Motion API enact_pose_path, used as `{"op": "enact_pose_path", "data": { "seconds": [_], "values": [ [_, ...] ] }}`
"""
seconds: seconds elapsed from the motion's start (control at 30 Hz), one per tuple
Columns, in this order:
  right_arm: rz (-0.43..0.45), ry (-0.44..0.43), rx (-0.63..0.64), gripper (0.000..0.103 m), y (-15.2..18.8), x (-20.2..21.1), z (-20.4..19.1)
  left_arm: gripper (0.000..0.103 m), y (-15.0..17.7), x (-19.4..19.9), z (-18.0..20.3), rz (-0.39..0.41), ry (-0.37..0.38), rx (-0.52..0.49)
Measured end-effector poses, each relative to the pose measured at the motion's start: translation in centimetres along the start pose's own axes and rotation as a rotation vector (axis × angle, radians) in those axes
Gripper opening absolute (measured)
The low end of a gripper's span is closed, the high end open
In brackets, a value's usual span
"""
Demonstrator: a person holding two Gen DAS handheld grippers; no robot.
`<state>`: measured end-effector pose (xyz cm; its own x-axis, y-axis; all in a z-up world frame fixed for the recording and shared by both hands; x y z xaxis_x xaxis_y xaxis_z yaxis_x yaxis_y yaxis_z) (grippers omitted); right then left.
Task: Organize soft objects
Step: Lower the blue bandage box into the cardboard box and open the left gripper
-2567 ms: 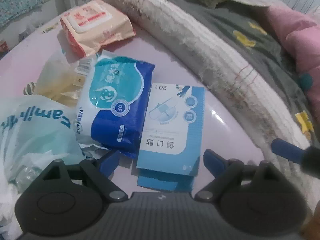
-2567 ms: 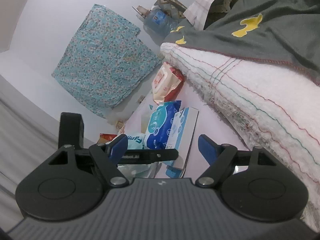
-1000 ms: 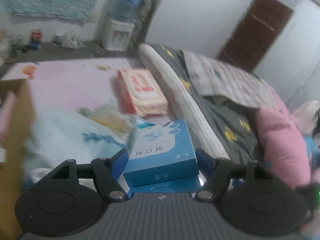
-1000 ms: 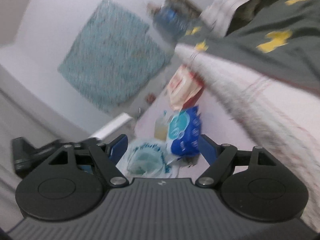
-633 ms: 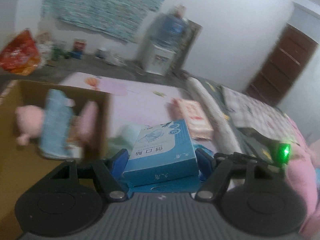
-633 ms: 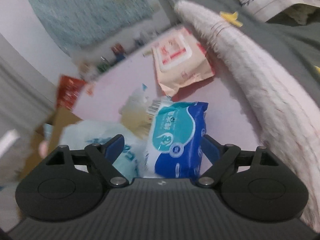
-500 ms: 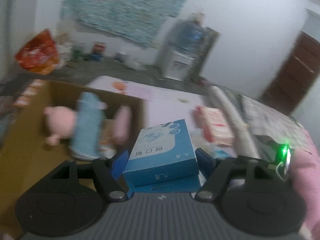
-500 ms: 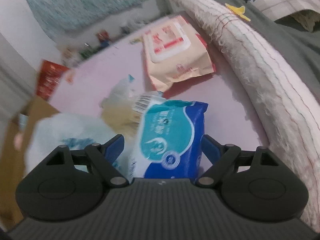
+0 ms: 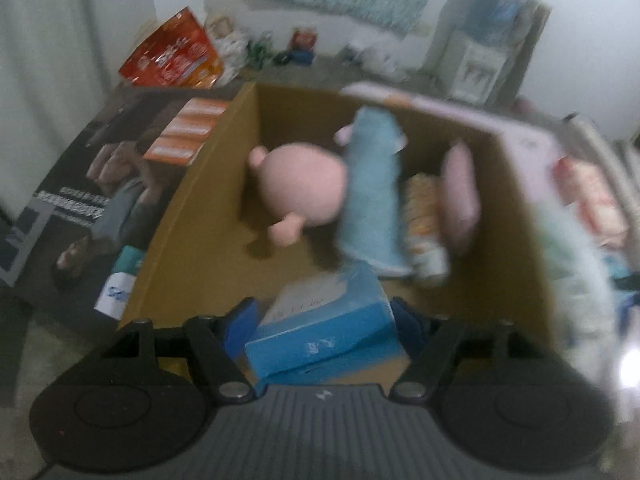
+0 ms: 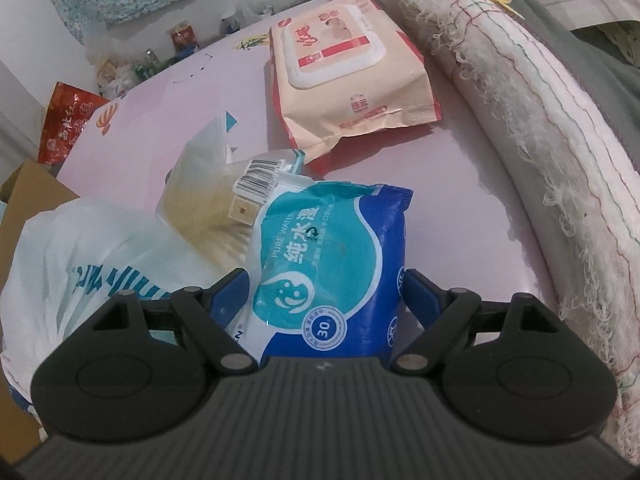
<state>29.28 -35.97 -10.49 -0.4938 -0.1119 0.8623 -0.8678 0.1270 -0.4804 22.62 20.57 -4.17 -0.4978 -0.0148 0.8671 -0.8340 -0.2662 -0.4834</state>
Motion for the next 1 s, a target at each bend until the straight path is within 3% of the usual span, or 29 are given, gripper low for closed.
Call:
{"op": "enact_pose_path", "data": {
  "seconds": [0.13,0.27,0.5,0.67,0.7,0.73,0.77,0.83,1.0],
  "values": [
    [0.005,-0.014,-0.011,0.08,0.1,-0.3,0.2,0.045,0.0,-3.1,-1.4,-0.095,-0.045,0.007],
    [0.0,-0.042,-0.035,0.079,0.2,-0.4,0.8,0.046,0.4,-4.8,-1.8,-0.107,-0.101,-0.024],
    [0.004,-0.055,-0.031,0.079,0.2,-0.4,0.8,0.048,0.8,-4.3,-1.6,-0.115,-0.098,-0.058],
    [0.01,-0.069,-0.036,0.079,0.4,-0.1,1.3,0.048,2.2,-3.7,-1.0,-0.163,-0.104,-0.112],
    [0.01,-0.07,-0.036,0.079,0.5,0.0,1.3,0.047,2.6,-3.4,-1.0,-0.172,-0.1,-0.12],
    [0.011,-0.071,-0.037,0.079,0.5,0.0,1.4,0.038,3.0,-3.2,-0.9,-0.176,-0.103,-0.132],
    [0.011,-0.071,-0.036,0.079,0.5,0.0,1.4,0.03,3.2,-2.9,-0.9,-0.17,-0.12,-0.149],
    [0.013,-0.07,-0.034,0.079,0.6,0.1,1.4,0.024,3.5,-2.5,-0.8,-0.148,-0.165,-0.19],
    [0.012,-0.072,-0.034,0.079,0.6,0.1,1.4,0.021,2.2,-1.6,0.6,-0.047,-0.292,-0.327]
  ]
}}
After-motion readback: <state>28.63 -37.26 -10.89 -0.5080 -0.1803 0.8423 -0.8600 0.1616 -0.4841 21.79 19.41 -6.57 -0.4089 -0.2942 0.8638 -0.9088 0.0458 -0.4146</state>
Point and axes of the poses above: each gripper's, at about its wrist camera, not at the fingertips, and x roughly against the way its jaws point, z to its right, y to its underside, the point moved 5 cm from there along -x, roughly the way its jaws point, and after that the axes turned 7 degrees about x, right-handed, at the moved point
